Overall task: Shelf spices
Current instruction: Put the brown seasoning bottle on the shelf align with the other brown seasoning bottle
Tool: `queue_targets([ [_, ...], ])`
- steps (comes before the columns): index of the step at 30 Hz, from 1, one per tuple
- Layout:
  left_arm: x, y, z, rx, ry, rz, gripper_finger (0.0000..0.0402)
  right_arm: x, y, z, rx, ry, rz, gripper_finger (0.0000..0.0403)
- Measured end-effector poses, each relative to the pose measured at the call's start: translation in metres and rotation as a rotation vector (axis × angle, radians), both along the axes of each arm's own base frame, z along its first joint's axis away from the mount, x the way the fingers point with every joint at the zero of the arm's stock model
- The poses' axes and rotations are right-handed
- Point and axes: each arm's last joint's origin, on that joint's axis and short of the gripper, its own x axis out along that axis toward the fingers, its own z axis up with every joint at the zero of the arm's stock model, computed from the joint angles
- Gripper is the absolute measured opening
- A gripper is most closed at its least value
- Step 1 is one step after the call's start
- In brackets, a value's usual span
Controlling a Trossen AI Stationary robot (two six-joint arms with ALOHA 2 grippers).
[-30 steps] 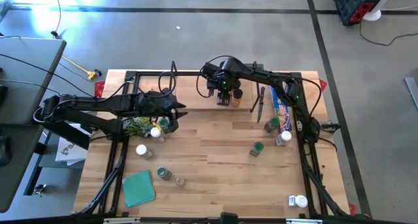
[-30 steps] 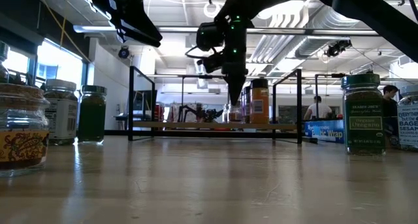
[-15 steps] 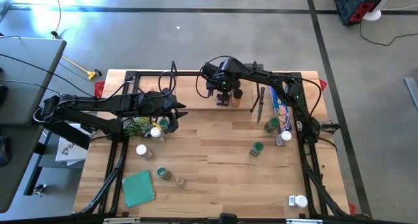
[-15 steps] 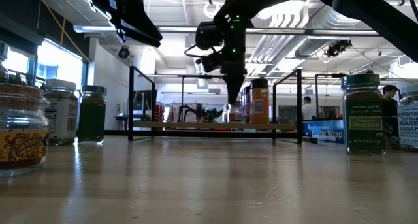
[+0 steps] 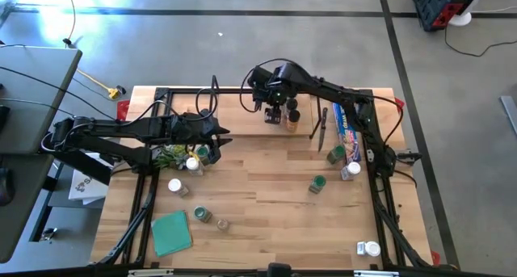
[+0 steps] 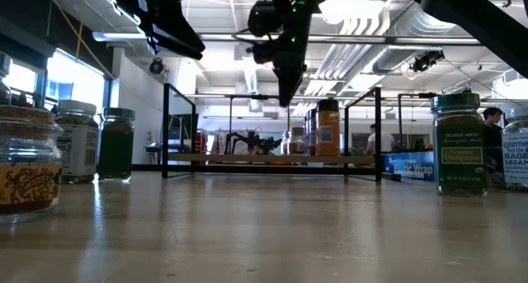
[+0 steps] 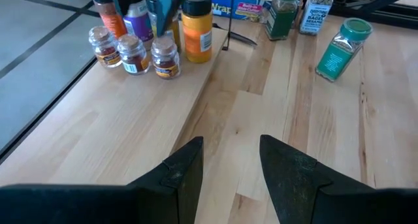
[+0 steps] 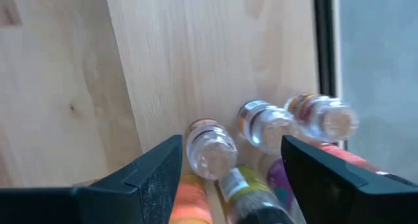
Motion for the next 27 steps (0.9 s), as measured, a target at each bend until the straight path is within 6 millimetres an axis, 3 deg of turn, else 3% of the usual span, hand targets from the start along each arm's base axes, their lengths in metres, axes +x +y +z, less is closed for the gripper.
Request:
queue_targets([
  [5,-0.001,0.000,-0.001,-0.001,0.012,-0.001,0.0145,-0.007,0.015,0.019,0.035,0.016,0.132,0.0242],
  [13,-0.002,0.000,-0.003,0.005,0.042,-0.007,0.0145,-0.010,0.040,0.036,0.072,-0.031,0.175,0.0169],
  [18,-0.007,-0.005,-0.006,0.024,0.101,-0.015,0.0145,-0.002,0.092,0.047,0.128,-0.084,0.280,0.0125],
  [24,-0.022,-0.019,-0.002,0.071,0.132,-0.002,0.0145,0.011,0.173,0.052,0.135,-0.162,0.363,0.0087],
  [27,-0.032,-0.027,0.002,0.095,0.126,0.013,0.0145,0.019,0.217,0.043,0.088,-0.228,0.383,0.0077],
])
